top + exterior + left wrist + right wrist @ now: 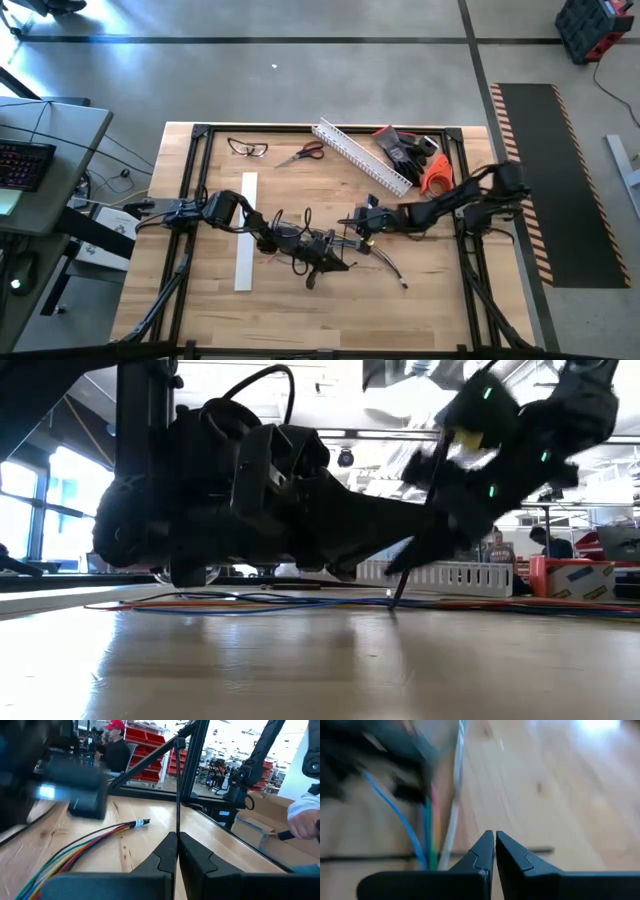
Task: Ziptie cables
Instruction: Wrap the bottom black zip tie on the cable wires
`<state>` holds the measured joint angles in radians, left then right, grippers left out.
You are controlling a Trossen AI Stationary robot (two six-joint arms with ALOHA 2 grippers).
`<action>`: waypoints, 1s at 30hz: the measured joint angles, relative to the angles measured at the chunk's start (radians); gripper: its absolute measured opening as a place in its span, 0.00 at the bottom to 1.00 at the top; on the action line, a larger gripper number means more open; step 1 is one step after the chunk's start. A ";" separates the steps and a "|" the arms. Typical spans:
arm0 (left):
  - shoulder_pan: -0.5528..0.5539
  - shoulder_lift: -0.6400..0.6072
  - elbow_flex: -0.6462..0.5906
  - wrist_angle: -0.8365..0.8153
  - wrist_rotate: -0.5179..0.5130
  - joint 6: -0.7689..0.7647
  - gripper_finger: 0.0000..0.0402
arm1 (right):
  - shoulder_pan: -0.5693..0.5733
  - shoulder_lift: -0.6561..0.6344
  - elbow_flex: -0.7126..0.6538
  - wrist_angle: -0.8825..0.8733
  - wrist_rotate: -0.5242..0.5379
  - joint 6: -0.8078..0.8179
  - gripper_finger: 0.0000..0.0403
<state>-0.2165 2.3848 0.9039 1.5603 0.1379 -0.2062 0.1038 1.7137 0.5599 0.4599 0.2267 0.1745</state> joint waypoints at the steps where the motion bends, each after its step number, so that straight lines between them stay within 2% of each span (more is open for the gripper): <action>1: 0.000 0.000 0.000 -0.002 0.000 0.000 0.00 | 0.000 0.030 0.006 0.002 0.000 0.000 0.00; 6: 0.000 0.000 0.000 -0.001 -0.002 0.000 0.00 | 0.000 0.136 0.040 0.042 0.011 0.002 0.00; 11: -0.003 0.000 0.004 -0.014 -0.028 -0.003 0.00 | 0.011 0.121 0.041 -0.034 0.016 0.009 0.00; 16: -0.026 0.000 0.059 -0.070 -0.060 0.008 0.00 | 0.048 0.020 0.040 -0.267 0.039 0.050 0.00; 22: -0.035 0.009 0.172 -0.154 -0.109 0.082 0.00 | 0.148 -0.119 0.035 -0.608 0.124 0.116 0.00; 27: -0.032 0.104 0.312 -0.145 -0.092 0.058 0.00 | 0.223 -0.203 0.030 -0.805 0.172 0.136 0.00; 30: -0.032 0.167 0.380 -0.144 -0.088 0.032 0.00 | 0.257 -0.220 0.027 -0.841 0.258 0.131 0.00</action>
<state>-0.2485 2.5523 1.2840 1.4159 0.0497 -0.1741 0.3608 1.4941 0.5864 -0.3810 0.4847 0.3056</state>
